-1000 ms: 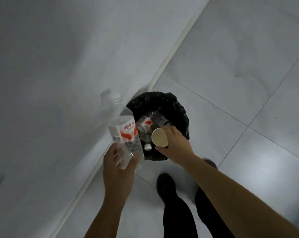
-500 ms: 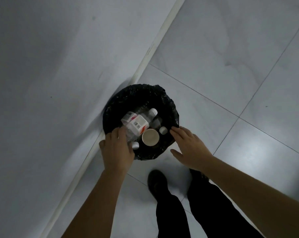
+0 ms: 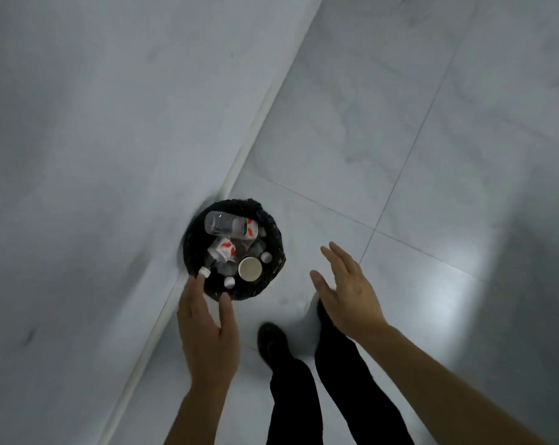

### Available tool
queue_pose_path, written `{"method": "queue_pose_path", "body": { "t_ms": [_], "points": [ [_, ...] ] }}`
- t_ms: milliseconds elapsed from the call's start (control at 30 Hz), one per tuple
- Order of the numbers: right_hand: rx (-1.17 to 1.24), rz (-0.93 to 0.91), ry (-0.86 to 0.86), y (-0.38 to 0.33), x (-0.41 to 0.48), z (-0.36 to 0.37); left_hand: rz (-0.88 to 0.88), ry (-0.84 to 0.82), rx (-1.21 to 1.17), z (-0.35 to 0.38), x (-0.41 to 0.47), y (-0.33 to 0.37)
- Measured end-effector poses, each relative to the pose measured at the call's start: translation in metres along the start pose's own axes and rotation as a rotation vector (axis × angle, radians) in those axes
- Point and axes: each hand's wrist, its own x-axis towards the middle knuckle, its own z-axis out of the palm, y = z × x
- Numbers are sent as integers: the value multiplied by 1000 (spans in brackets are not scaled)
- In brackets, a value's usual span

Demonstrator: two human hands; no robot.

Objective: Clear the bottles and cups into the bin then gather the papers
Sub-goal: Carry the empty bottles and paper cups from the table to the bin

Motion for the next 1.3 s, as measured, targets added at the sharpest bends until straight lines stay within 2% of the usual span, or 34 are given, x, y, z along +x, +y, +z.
{"method": "queue_pose_path", "body": {
  "t_ms": [100,300,400,533,700,900,1000,1133,1300],
  "points": [
    [129,13,136,-39,-63,-84,24,-76,-164,-56,-53,82],
    [344,12,455,-104,-207,-225,307,-184,-316,-183,-147,222],
    [438,-33,602,-125,-277,-265,410,-192,-382,-236,-184,251],
    [580,-26,819,-138,-358,-280,558,-233,-425,-276,-218,257],
    [576,166,1033,-134,-455,-223,736,-448,-329,-292,-237,236],
    [604,570,1218,-118,-569,-114,875,-717,-250,-255,-276,217],
    [655,750,1364,-120,-637,-69,973,-905,-199,-235,-328,217],
    [697,965,1637,-123,-721,-13,1222,-1128,-83,-217,-420,218],
    [837,1135,1871,-109,-805,55,1450,-1279,29,-194,-542,190]
  ]
}}
